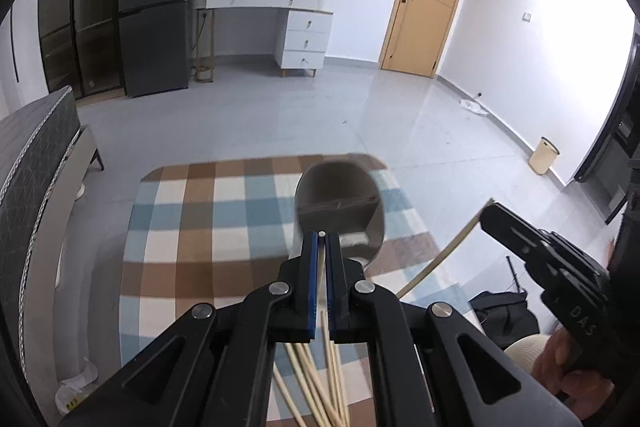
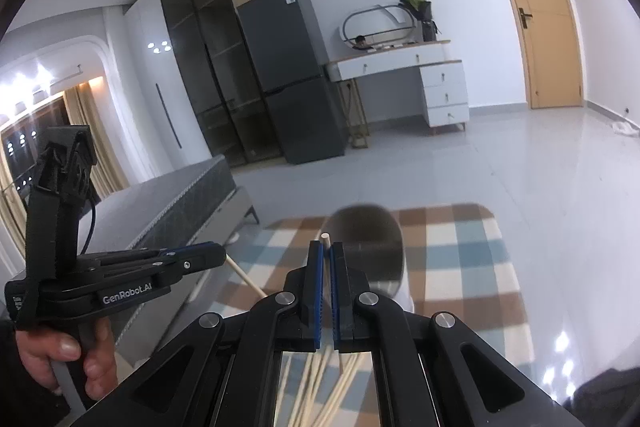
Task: Organize utensils
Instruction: 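Carry both held chopsticks above the utensil holder opening, then open both grippers to drop the chopsticks into the utensil holder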
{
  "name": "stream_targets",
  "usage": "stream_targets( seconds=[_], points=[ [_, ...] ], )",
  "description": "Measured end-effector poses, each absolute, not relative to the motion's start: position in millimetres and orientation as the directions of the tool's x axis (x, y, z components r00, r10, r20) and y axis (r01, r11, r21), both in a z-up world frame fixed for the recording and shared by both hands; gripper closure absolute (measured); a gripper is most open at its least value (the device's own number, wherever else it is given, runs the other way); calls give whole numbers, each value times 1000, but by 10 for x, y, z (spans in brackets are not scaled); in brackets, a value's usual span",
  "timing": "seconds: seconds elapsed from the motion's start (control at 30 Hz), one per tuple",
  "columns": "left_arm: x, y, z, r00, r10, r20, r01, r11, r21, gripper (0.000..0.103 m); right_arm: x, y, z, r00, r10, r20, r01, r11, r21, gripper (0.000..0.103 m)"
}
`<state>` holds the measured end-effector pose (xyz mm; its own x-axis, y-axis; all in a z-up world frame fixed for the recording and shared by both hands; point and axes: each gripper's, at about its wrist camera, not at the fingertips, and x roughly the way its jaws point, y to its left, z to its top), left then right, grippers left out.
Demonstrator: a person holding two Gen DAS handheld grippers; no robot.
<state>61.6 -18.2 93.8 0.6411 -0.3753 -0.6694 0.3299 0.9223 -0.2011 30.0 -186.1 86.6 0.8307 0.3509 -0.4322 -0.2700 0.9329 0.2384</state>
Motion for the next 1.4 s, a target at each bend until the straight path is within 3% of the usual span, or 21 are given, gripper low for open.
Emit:
stream_targets(
  seconds=[0.47, 1.1, 1.17, 1.2, 1.23, 1.3, 1.4],
  points=[
    [1170, -349, 1607, 684, -434, -586, 386, 897, -213, 103, 996, -1766, 1668, 865, 354, -356, -333, 935, 122, 100],
    [1718, -361, 1039, 624, -437, -648, 379, 894, -238, 102, 1659, -1806, 877, 809, 367, -459, -333, 930, 155, 98],
    [1718, -356, 1025, 605, -425, -673, 363, 900, -242, 84, 1622, -1853, 867, 815, 357, -457, -317, 934, 164, 96],
    [1708, -334, 1017, 601, -416, -682, 352, 905, -241, 63, 1582, -1892, 865, 816, 355, -457, -309, 935, 175, 96],
    [1710, -338, 1044, 611, -400, -683, 335, 912, -235, 51, 1545, -1935, 866, 818, 350, -457, -296, 936, 188, 93],
    [1623, -264, 1097, 643, -388, -660, 314, 920, -235, 49, 1468, -2020, 879, 823, 336, -458, -268, 940, 209, 81],
    [1494, -187, 1156, 655, -356, -667, 282, 934, -222, 45, 1294, -2126, 895, 832, 315, -458, -235, 946, 224, 76]
  ],
)
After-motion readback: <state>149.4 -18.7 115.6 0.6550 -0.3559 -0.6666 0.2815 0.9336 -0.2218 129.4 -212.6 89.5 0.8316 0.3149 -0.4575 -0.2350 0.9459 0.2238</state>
